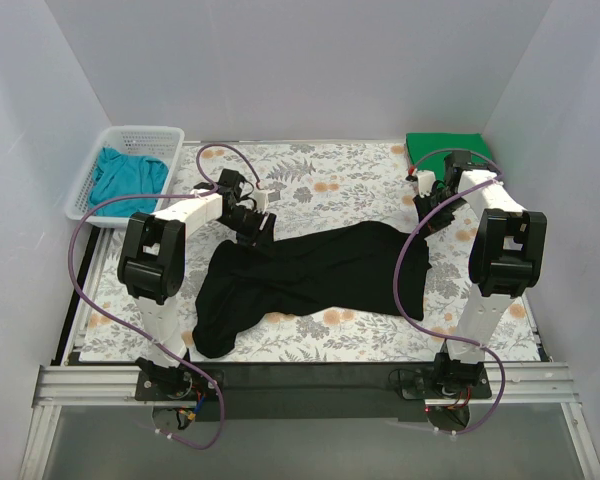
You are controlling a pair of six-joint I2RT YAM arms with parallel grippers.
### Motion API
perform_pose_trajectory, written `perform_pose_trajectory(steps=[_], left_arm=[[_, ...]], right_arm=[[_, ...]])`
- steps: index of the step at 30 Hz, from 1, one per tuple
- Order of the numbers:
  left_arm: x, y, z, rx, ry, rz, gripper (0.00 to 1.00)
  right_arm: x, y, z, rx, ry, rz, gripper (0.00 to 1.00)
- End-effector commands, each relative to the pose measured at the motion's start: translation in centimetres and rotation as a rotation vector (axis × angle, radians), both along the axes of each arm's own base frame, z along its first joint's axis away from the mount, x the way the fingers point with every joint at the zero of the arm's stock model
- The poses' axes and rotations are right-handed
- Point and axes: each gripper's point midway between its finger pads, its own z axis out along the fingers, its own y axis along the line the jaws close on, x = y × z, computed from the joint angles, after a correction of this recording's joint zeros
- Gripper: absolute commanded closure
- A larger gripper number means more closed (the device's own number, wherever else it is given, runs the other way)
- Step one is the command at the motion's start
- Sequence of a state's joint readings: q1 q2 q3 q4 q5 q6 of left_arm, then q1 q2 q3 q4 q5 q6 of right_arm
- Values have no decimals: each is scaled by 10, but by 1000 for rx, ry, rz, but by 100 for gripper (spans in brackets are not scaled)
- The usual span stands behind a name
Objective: Fold and stack the t-shirts
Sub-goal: Flatten the tshirt out
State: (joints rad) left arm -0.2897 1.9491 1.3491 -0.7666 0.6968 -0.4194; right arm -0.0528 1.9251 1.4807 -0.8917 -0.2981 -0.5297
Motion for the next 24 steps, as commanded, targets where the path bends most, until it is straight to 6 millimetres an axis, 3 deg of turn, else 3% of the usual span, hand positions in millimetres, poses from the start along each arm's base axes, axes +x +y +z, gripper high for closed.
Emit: perform_pose_trajectory(steps=[1, 3, 7, 10, 12, 17, 21, 24], left_arm=[[1, 1, 3, 5, -26, 7, 51], [0, -1, 6, -10, -22, 2, 52], [-8, -6, 19, -53, -1, -23, 65], [-4, -6, 37, -58, -47, -11, 92], [7, 0, 56, -50, -101, 37, 100], [42, 22, 111, -53, -270, 154, 100], [61, 33, 143, -66, -350, 213, 100], [68, 38, 156, -64, -395, 236, 100]], right_arm=[[-3, 1, 0, 19, 12, 10, 99], [-4, 1, 0, 18, 16, 10, 99], [-3, 0, 1, 10, 9, 12, 99], [-2, 0, 4, 12, 3, 12, 99], [-2, 0, 9, 15, -4, 13, 99], [10, -5, 32, 10, -67, 9, 99], [16, -5, 48, 18, -98, 7, 99], [22, -3, 61, 29, -130, 8, 99]])
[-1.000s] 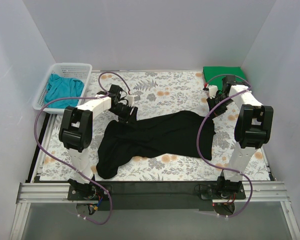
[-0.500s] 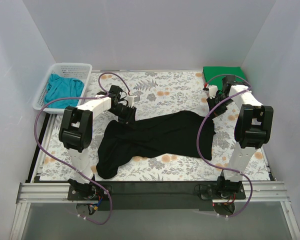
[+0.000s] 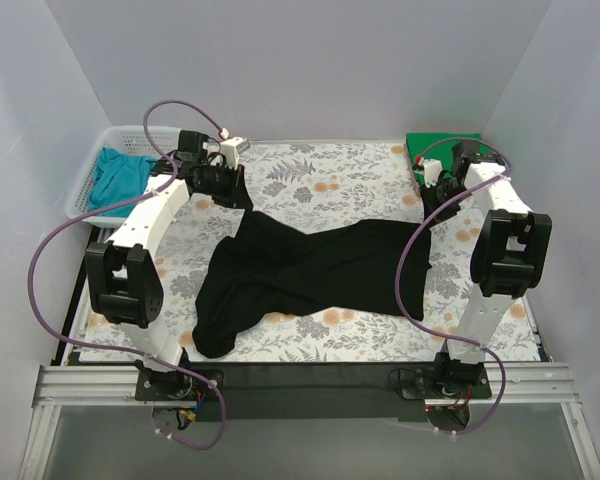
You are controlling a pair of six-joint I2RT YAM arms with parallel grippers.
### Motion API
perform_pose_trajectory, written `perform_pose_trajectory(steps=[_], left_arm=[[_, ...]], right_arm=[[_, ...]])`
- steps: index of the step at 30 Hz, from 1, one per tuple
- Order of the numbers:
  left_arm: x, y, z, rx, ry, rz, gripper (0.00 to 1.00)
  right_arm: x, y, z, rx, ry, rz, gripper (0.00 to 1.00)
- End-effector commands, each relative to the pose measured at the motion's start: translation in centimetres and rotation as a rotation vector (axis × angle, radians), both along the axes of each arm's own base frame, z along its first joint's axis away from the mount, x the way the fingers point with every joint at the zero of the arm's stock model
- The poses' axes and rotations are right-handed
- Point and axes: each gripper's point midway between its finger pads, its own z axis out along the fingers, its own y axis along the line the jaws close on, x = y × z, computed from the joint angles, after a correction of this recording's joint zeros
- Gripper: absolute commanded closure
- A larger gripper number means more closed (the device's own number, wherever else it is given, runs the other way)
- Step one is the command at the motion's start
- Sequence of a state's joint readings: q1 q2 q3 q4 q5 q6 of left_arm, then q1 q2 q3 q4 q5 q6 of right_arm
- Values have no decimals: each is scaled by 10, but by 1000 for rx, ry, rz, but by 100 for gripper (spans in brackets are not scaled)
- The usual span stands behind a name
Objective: Fold and stack the t-shirts
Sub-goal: Flatten the tshirt out
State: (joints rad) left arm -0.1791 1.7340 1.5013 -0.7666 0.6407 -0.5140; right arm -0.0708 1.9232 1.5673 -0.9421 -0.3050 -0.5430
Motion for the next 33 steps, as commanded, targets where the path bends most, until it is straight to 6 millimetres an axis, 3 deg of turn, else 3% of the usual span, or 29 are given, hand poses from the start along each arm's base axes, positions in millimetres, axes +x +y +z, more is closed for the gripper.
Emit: perform_pose_trajectory(steps=[1, 3, 6, 15, 23, 24, 26, 27, 31, 33], left_arm=[[8, 5, 35, -9, -98, 42, 100], [9, 8, 38, -16, -102, 61, 100], [3, 5, 27, -28, -71, 45, 100], [-53, -15, -51, -26, 169, -74, 100], [-49, -12, -78, 12, 210, -60, 100], [-48, -12, -79, 15, 213, -63, 98], [-47, -13, -77, 1, 220, -78, 84], [-45, -13, -72, -10, 218, -85, 68], [-41, -13, -64, -41, 222, -107, 53], [-40, -13, -61, -64, 226, -123, 51]], right_arm=[[10, 4, 42, 31, -95, 11, 99], [15, 5, 51, 33, -121, 12, 99], [15, 7, 54, 45, -123, 13, 99], [10, 9, 43, 59, -84, 15, 99], [10, 9, 37, 63, -62, 12, 99], [9, 9, 36, 60, -59, 13, 99], [9, 9, 36, 58, -58, 13, 99], [7, 9, 35, 59, -53, 12, 99], [6, 8, 33, 56, -48, 14, 99], [6, 8, 33, 55, -48, 15, 99]])
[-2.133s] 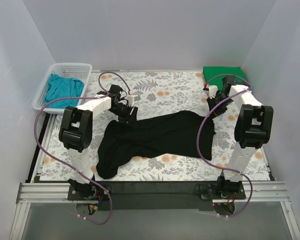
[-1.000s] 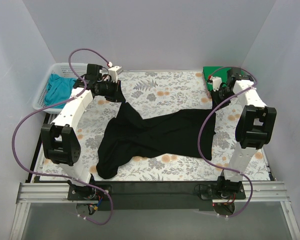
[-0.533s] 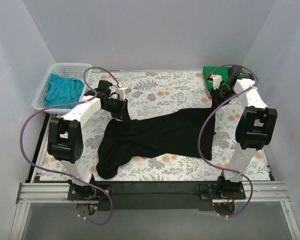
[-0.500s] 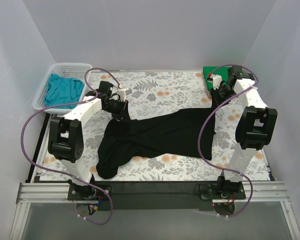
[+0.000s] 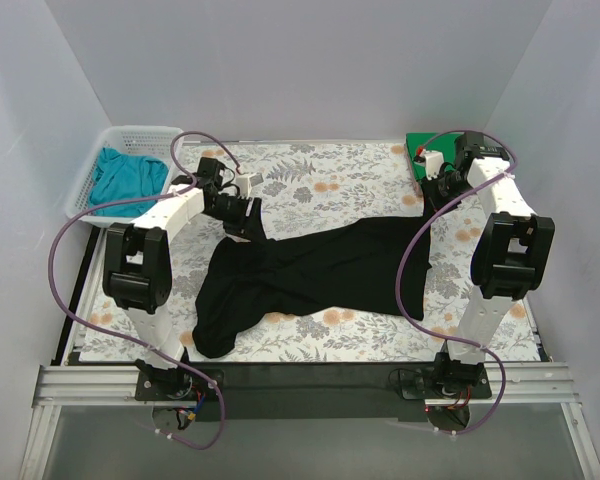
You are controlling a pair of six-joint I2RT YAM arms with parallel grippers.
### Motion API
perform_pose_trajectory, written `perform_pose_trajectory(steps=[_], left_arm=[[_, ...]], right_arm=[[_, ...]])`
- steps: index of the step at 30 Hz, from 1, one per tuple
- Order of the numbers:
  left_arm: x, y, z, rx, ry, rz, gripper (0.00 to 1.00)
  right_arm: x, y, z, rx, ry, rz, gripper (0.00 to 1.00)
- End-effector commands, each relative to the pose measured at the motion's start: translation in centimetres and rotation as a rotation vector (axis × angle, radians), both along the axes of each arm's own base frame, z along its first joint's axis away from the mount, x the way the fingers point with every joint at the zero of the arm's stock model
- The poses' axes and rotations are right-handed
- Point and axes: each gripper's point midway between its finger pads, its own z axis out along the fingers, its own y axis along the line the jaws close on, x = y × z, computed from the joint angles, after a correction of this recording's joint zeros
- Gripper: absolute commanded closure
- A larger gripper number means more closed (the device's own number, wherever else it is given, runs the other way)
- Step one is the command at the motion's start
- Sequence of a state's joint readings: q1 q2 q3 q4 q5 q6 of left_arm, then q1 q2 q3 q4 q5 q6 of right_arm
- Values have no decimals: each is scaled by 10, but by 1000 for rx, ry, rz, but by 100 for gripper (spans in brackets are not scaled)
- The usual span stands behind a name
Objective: Fold and stack the t-shirts
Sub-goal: Flatten the tshirt out
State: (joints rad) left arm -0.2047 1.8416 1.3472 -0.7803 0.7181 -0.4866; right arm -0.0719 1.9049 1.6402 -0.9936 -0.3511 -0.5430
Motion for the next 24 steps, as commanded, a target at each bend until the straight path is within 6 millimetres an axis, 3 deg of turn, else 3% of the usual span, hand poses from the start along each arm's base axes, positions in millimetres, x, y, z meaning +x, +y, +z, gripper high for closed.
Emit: perform_pose_trajectory(steps=[1, 10, 17, 24], left_arm=[[4, -2, 22, -66, -24, -41, 50], [-5, -7, 44, -82, -92, -117, 46], [9, 2, 41, 107, -260, -174, 45], [-9, -5, 20, 185, -230, -268, 45]], right_arm=[[-1, 1, 4, 13, -5, 7, 99], [-2, 1, 1, 13, 4, 9, 99], [-3, 1, -1, 14, 11, 10, 99], [-2, 0, -1, 8, 12, 8, 99]])
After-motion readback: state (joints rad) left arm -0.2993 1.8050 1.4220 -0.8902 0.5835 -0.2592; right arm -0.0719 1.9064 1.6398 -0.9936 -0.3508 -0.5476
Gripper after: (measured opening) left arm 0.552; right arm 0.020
